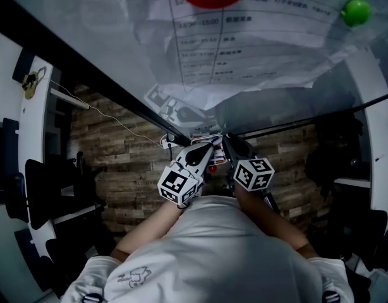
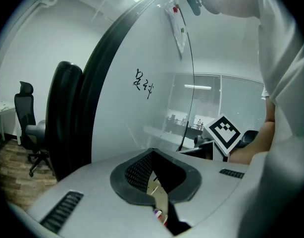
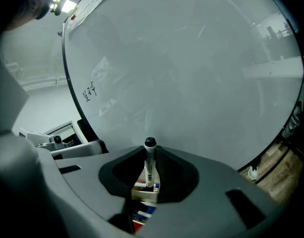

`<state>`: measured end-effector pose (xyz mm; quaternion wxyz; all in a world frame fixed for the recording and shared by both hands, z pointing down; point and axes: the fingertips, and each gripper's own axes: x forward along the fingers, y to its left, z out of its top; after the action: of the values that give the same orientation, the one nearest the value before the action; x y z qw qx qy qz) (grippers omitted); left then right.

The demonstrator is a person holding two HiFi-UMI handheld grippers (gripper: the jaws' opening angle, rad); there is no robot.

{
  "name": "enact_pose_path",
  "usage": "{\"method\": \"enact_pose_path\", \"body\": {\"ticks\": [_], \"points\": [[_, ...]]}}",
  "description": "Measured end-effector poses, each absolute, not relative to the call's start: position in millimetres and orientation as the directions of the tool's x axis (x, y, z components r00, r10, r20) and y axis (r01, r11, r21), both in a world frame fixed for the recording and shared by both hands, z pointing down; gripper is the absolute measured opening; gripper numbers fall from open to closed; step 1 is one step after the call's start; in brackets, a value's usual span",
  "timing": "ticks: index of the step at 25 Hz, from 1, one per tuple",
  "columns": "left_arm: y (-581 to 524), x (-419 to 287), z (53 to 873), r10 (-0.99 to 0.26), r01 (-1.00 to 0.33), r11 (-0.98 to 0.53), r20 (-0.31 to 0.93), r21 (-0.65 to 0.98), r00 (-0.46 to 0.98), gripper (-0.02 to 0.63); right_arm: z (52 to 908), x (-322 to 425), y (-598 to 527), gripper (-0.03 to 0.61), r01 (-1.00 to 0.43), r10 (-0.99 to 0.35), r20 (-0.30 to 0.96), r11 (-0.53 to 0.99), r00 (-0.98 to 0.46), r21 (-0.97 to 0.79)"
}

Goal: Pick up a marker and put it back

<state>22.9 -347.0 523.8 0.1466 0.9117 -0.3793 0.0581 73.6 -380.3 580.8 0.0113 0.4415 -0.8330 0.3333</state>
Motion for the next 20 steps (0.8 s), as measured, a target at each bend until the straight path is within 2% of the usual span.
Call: {"method": "enact_pose_path", "body": {"ticks": [11,20], "points": [[-326.6,7.8,498.5,-0.645,-0.663,-0.721,0.152,0.202,0.749,0.005,533.8,72.7,-356.1,0.074,-0.802,-0.808,0.229,0.419,-0.543,-0.425],[-313.2,-10.9,450.7,-0.611,-0.61,-0.778,0.04,0.151,0.79,0.005,475.3,61.0,-320.8,0.074,-0.861,-0.865,0.123,0.451,-0.487,-0.237]]}}
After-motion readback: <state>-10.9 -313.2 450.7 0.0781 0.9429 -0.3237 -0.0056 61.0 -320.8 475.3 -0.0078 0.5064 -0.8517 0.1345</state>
